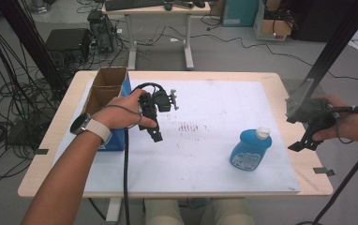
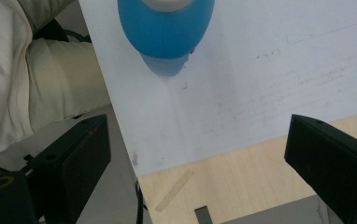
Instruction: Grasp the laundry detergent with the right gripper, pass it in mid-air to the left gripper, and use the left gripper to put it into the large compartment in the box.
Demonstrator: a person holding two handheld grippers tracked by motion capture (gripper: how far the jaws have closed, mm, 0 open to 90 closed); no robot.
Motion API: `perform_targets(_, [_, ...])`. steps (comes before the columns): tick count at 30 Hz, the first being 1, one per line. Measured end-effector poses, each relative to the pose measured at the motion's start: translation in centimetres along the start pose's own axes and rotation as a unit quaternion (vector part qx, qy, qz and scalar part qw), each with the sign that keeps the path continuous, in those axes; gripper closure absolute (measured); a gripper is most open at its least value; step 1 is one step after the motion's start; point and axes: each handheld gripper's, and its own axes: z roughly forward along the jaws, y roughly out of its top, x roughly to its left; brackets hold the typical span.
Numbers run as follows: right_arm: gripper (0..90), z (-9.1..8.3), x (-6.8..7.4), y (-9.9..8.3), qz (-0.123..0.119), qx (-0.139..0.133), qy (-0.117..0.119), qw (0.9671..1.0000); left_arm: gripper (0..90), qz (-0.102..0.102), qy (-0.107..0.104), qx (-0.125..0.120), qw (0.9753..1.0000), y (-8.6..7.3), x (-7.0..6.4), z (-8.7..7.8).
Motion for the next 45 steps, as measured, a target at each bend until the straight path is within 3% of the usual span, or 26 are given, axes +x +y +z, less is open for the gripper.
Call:
perform_targets(24, [5.1,1.5,1.6,-0.8,0.051,-0.027,0.013,0.9982,9.7,0.003,0.006,0.002,1.0000,-0.1,-0.1,0.0])
perform_targets(40, [4.8,2.7,1.8,-1.6,0.073,-0.055,0.023,0.9955,9.6,0.001,0.006,0.001,1.0000,-0.1,-0.1,0.1])
perform_targets(45, [4.8,3.0,1.8,-1.7,0.069,-0.058,0.024,0.9957,9.6,0.000,0.006,0.002,1.0000,-0.1,-0.1,0.1])
